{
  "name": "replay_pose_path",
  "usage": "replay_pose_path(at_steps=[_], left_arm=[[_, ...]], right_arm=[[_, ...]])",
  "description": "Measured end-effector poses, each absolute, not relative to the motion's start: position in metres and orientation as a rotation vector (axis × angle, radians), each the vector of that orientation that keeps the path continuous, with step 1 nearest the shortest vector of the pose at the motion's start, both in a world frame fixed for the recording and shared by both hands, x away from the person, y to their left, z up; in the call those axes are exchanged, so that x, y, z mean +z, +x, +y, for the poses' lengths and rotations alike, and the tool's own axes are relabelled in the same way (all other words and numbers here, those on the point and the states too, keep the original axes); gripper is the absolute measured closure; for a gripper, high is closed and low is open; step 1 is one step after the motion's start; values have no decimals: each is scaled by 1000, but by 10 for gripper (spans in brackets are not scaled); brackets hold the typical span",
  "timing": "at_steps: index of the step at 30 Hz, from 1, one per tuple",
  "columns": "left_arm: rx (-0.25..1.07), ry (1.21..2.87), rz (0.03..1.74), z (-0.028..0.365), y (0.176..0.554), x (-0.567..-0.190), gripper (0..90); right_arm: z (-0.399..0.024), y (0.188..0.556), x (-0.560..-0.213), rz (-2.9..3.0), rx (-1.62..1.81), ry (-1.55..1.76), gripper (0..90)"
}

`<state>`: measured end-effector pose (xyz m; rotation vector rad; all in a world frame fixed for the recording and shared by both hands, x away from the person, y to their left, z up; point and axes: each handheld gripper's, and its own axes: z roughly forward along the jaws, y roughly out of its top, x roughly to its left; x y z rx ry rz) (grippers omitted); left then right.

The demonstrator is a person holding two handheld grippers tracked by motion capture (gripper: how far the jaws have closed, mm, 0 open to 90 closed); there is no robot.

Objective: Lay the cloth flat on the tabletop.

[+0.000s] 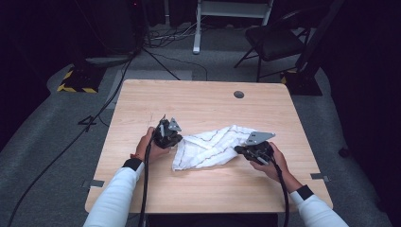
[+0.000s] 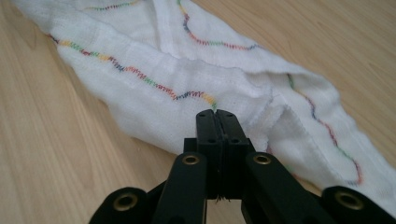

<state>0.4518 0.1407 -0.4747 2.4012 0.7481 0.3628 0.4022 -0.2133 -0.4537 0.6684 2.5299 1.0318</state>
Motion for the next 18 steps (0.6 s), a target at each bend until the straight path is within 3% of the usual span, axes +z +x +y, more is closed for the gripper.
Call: replay_pose_path(at_steps=[9,12,16,18], left_arm=[[379,2396,765,145,435,-477,852],[392,2387,767,146,433,-476,795],[396,2347,753,140,433,-473,651],[394,2342,712,131,432,-472,599]], right_arm=[[-245,375,-467,2595,1006,710,889],[-251,367,-472,2615,996,706,867],[-259,361,-471,2578,992,742,729],[-263,361,-466,2534,1008,767,701]])
